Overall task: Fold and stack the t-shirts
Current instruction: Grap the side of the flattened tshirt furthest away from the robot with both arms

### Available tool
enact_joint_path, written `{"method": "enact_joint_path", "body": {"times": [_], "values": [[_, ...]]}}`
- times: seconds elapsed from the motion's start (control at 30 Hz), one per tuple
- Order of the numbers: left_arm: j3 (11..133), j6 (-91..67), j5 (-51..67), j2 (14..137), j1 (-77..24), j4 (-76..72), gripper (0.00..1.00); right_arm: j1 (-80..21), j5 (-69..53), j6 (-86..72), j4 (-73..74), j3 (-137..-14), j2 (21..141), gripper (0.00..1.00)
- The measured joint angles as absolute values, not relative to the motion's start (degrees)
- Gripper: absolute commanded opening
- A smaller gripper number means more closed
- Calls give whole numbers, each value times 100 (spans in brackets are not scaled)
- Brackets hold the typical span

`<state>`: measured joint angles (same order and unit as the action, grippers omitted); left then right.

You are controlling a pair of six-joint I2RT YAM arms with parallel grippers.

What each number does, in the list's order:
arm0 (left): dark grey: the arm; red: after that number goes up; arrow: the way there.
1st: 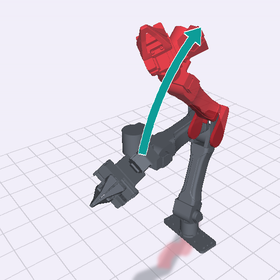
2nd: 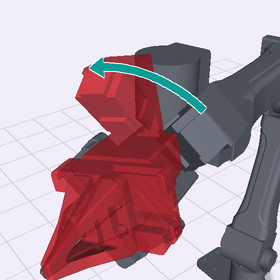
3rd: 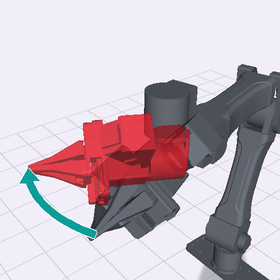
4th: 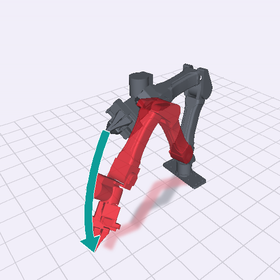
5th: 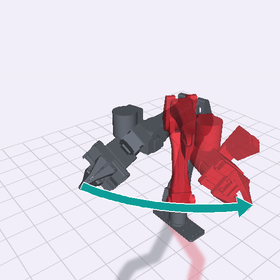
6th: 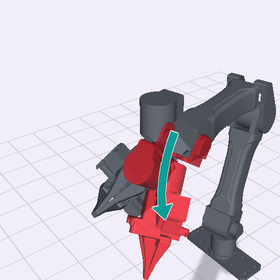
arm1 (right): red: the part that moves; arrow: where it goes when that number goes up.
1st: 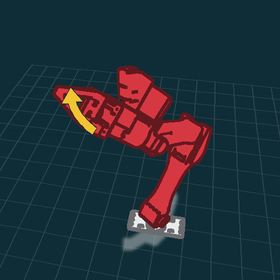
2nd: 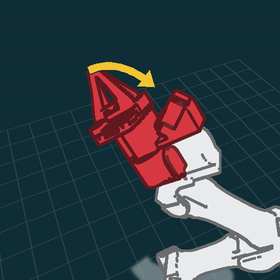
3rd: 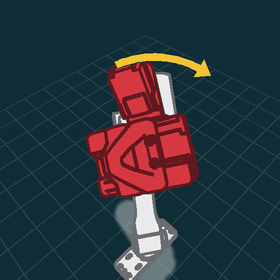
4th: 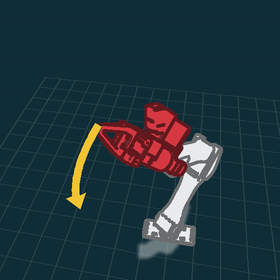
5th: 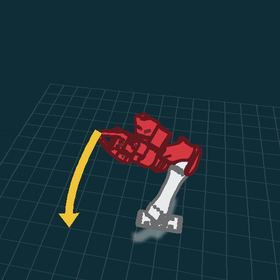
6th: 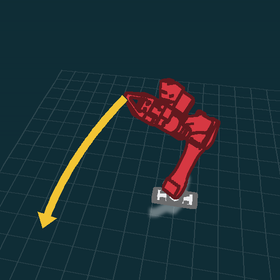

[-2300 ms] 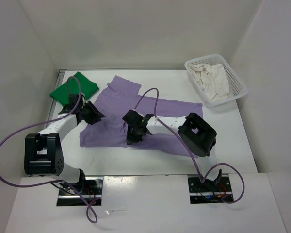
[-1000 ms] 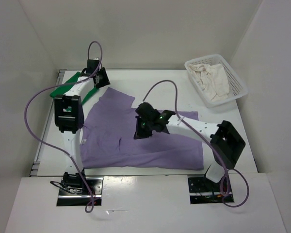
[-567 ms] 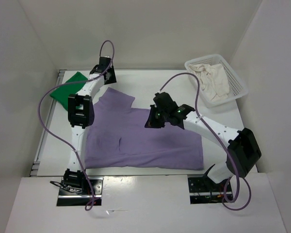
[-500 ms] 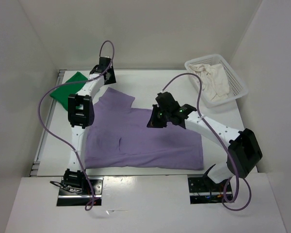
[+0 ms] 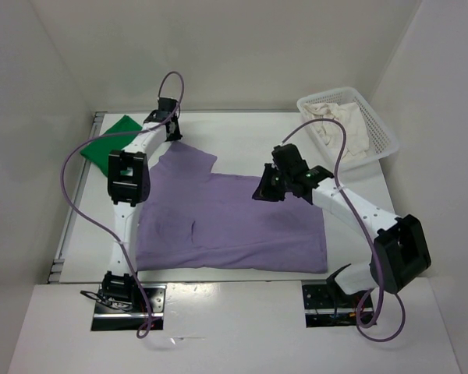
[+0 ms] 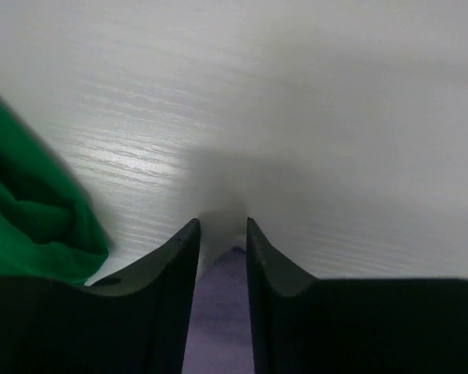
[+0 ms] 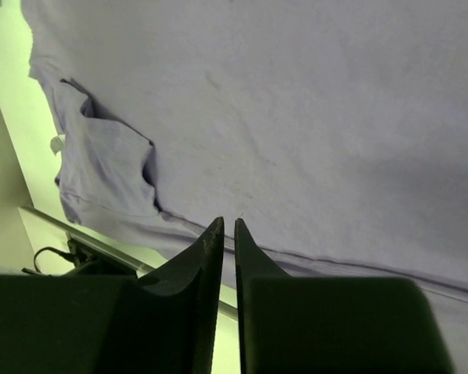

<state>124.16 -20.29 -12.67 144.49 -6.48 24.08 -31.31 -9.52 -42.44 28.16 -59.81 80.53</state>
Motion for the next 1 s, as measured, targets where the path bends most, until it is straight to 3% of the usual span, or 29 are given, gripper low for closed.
{"method": "enact_joint_path", "body": {"times": [0.33,0.53,0.77,1.0], "values": [[11485,-2008,-1076,13931,-617,1885,11,-1938,-690,-4106,2766,-5739,7964,39],[11338,-2169,-753,13769,-620,1940,0,-1288,40,-4320,2460,-5739,8527,41],[10836,-2416,-451,13006,-620,1850,0,-268,958,-4550,2252,-5885,9546,41],[10429,-2615,-165,12370,-620,1492,0,-152,1476,-4578,2123,-6394,10099,41]]}}
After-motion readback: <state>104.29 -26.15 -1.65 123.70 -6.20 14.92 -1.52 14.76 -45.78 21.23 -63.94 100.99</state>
